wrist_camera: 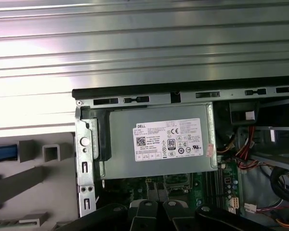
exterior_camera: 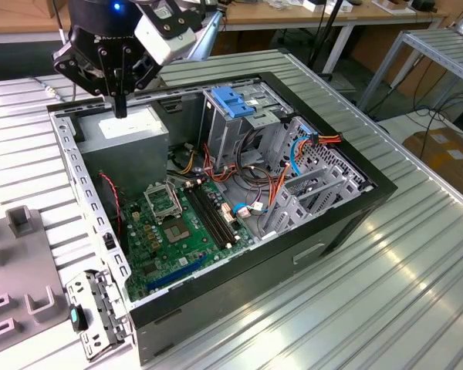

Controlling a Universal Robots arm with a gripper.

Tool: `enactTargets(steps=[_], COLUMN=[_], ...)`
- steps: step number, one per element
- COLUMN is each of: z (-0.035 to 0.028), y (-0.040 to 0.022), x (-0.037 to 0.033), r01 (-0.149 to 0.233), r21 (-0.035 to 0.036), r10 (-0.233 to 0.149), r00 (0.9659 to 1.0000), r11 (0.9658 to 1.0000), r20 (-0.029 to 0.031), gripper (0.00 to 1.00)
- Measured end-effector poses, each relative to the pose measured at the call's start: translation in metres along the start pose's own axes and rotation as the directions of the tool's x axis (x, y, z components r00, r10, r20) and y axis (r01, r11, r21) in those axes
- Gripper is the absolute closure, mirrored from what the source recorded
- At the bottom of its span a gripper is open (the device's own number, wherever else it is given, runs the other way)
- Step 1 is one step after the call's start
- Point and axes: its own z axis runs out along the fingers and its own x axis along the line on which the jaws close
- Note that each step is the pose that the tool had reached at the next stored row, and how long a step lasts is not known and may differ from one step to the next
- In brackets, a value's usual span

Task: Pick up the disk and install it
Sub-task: 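Reach for the disk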

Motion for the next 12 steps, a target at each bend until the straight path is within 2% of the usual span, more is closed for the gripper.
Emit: enactTargets(steps=[12], z=[-0.0002], y=[-0.0006], x=[0.0077], r01=[0.000], r21=[0.0000], r10=[0.000], r00=[1.0000], r11=[1.0000], r20=[0.0000], gripper=[0.89])
